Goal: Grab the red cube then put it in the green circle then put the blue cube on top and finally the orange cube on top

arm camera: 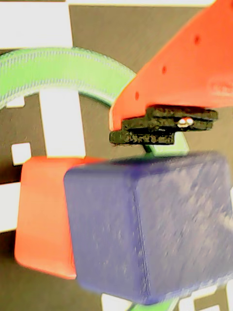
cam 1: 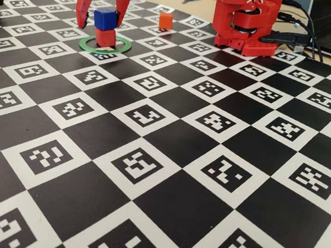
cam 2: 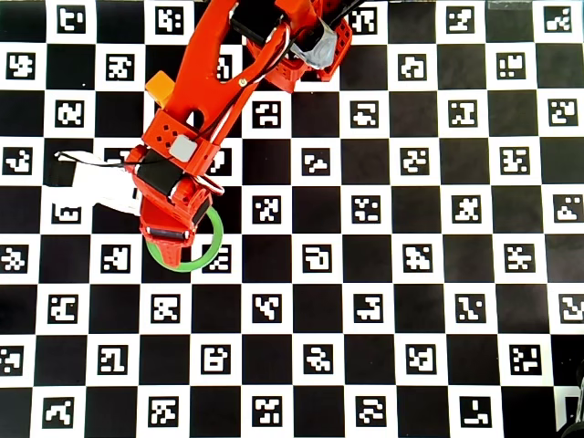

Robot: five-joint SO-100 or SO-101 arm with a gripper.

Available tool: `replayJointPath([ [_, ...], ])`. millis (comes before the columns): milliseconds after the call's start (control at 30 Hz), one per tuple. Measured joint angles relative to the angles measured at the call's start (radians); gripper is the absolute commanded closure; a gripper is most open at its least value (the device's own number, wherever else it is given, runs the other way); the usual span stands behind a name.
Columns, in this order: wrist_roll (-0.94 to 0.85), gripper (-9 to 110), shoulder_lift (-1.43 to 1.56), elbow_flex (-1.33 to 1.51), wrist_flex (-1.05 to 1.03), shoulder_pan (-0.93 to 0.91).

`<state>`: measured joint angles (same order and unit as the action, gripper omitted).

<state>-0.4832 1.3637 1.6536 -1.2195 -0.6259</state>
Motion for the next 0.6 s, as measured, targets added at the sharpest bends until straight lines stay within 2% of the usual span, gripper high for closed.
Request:
replayJointPath([
  [600,0.166,60,0.305,0.002,-0.264,0.041],
])
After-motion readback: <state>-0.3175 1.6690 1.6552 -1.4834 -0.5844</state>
